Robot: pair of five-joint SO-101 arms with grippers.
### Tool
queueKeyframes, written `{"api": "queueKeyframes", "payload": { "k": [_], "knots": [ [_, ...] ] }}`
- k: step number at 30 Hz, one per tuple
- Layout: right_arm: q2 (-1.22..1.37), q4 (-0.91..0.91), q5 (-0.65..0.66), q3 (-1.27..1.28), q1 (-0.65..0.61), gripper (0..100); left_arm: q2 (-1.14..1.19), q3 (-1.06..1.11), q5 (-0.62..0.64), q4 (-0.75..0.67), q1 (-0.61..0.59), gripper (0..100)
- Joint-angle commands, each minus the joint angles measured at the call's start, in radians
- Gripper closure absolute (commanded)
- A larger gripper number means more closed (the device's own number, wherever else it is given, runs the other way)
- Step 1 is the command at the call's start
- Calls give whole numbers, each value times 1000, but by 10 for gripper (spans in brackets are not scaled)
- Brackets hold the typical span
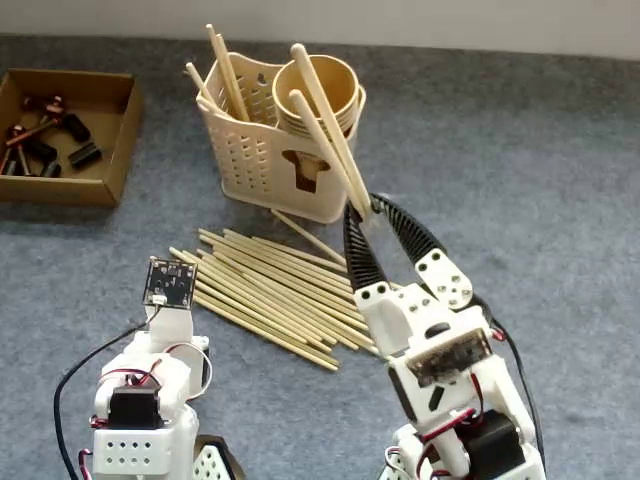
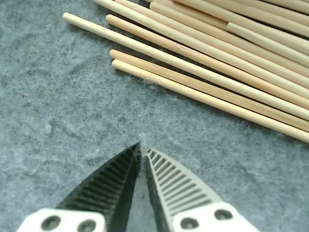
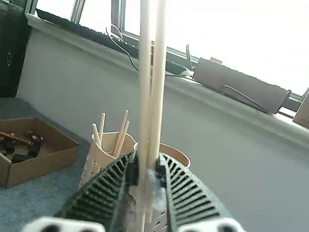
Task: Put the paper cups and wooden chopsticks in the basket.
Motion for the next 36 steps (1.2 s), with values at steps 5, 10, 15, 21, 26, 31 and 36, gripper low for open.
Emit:
{"api": "queueKeyframes", "payload": {
  "k": [5,10,15,21,26,31,36],
  "knots": [
    [237,-36,-63,-168,5,993,-4,19,-5,8,5,994],
    [407,-38,-112,-289,5,993,-4,19,-5,8,5,994],
    [555,-38,-163,-401,5,993,-4,19,-5,8,5,994],
    [697,-38,-207,-536,5,993,-4,19,-5,8,5,994],
    [832,-87,-207,-642,-1,993,-4,19,-5,8,5,994],
    [992,-219,-207,-705,-27,993,-4,19,-5,8,5,994],
    [1139,-331,-206,-751,-59,993,-4,19,-5,8,5,994]
  ]
}}
